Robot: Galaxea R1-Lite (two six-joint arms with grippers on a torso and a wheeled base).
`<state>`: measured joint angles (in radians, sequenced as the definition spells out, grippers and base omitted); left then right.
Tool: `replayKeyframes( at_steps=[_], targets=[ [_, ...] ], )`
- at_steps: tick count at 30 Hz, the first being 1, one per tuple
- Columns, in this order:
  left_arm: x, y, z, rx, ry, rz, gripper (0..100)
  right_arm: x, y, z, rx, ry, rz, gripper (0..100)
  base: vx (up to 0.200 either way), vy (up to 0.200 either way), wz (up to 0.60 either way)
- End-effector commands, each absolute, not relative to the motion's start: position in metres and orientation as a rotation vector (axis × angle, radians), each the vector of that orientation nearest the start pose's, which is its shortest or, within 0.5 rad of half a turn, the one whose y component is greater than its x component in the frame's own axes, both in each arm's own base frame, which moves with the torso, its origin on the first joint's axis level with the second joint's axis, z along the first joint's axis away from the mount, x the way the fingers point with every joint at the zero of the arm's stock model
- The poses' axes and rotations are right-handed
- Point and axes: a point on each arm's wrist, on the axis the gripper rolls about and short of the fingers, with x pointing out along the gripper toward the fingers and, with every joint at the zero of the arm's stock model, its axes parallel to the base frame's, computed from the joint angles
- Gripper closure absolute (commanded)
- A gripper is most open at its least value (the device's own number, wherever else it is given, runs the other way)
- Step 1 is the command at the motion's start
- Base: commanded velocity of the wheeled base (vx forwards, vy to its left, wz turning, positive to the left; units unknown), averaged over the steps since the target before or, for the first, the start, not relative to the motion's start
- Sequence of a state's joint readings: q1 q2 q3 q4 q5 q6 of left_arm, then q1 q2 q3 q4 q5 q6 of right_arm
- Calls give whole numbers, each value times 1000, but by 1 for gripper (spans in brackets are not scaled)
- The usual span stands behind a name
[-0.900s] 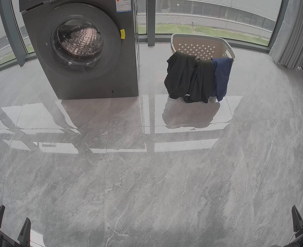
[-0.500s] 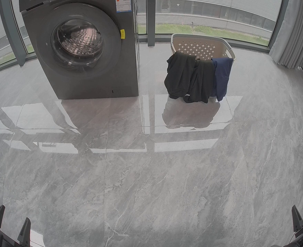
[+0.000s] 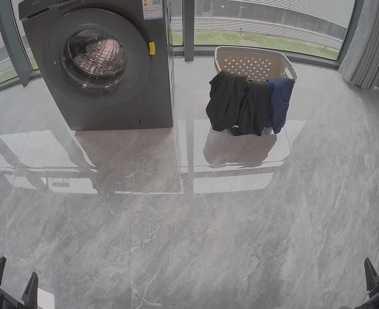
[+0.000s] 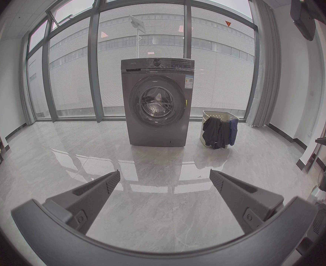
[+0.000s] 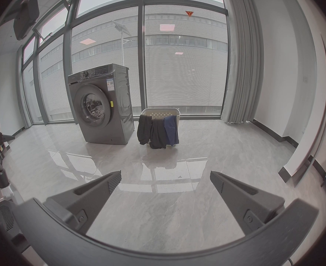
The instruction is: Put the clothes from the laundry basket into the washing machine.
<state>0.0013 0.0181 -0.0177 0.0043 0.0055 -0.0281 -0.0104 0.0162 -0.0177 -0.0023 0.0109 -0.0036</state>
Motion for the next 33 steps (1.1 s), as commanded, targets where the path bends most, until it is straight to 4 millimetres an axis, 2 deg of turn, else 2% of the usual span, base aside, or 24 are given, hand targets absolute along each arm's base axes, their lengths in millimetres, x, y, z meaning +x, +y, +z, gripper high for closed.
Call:
replayKeyframes(
  at_steps=[1, 23, 29, 33],
  targets=[
    [-22, 0, 76, -31, 11, 8, 0, -22, 0, 76, -3, 9, -2, 0, 200, 0, 0],
    [-22, 0, 76, -31, 11, 8, 0, -22, 0, 76, -5, 9, -2, 0, 200, 0, 0],
    [-22, 0, 76, -34, 12, 14, 0, -22, 0, 76, -3, 9, -2, 0, 0, 0, 0],
    [-22, 0, 76, -32, 11, 14, 0, -22, 0, 76, -3, 9, -2, 0, 0, -200, 0]
  ],
)
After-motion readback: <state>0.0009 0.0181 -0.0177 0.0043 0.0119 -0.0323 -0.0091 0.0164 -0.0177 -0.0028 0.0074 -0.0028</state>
